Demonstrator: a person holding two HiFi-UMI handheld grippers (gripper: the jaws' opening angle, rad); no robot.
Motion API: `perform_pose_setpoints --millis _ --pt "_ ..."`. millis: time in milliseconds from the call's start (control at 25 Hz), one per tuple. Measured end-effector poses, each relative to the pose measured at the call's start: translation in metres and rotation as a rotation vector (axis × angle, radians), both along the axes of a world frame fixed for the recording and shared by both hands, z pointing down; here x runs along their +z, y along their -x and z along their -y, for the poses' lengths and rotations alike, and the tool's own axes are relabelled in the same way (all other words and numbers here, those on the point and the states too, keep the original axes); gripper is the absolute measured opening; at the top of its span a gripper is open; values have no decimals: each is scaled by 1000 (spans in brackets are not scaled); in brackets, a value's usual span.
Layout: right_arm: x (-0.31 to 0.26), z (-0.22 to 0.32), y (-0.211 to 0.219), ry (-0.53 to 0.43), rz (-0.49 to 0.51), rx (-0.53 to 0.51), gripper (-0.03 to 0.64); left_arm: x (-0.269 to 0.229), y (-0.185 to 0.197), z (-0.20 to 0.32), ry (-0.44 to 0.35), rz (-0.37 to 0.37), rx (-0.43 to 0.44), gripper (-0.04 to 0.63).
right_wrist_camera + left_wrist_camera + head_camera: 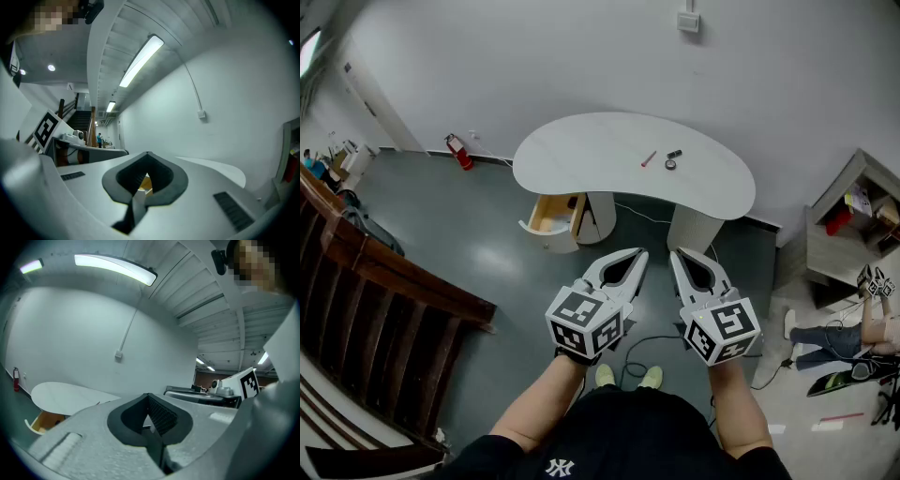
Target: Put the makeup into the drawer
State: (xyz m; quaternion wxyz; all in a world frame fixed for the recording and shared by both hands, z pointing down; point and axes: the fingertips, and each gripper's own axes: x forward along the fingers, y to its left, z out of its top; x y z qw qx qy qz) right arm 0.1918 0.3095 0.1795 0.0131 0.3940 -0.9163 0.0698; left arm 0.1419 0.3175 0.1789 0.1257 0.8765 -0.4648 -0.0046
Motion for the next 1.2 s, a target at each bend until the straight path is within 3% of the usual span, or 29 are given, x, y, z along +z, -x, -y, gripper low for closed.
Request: perform_pose_setpoints --millis 520,1200 --pt "4 -9 -6 17 27 -23 15 2 -13 -9 -5 7 -4 9" --pt "1 1 -40 36 93 -21 15 -2 -20 4 -3 18 -94 9"
